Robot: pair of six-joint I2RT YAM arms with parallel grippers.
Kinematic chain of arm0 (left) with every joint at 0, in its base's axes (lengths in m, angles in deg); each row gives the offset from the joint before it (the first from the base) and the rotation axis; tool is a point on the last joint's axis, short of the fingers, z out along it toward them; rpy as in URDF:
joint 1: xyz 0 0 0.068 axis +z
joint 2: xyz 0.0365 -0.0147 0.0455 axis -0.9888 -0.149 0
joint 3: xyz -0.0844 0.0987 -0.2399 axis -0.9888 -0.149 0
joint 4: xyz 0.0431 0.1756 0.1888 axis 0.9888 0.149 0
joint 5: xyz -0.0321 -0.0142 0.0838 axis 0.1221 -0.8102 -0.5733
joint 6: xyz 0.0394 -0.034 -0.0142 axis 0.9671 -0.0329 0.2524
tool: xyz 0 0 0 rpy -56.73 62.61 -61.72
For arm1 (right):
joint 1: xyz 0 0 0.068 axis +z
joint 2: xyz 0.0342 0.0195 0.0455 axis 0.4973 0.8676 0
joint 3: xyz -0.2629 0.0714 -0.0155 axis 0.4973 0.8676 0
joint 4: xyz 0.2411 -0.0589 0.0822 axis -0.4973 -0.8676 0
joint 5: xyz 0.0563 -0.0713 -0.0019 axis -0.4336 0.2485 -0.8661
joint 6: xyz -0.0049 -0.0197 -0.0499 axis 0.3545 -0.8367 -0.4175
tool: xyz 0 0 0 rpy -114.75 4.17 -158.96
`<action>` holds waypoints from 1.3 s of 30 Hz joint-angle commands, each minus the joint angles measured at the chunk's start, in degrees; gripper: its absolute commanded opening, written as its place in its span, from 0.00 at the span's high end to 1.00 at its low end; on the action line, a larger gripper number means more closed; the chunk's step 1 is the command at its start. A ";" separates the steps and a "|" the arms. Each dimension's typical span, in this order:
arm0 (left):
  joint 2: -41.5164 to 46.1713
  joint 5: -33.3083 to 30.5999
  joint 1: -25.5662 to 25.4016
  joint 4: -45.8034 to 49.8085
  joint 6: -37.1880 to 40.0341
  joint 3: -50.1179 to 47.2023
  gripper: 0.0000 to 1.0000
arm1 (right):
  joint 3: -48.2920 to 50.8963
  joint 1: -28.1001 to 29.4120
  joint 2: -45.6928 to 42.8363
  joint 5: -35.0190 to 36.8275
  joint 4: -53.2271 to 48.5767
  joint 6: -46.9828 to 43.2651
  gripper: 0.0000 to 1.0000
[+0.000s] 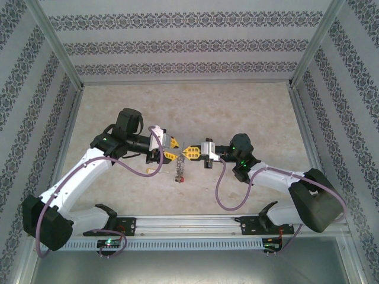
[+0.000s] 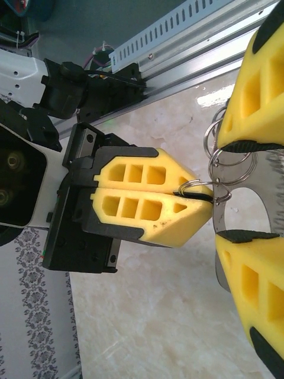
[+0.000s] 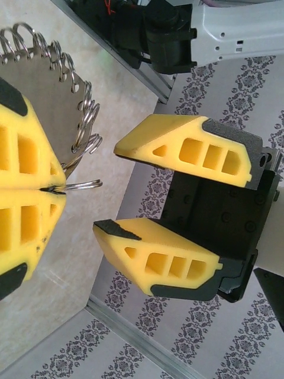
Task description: Put the keys on the keyring
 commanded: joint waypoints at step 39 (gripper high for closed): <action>6.58 -11.66 -2.91 -3.58 5.20 -2.58 1.00 | -0.46 3.67 3.39 6.71 13.03 4.54 0.70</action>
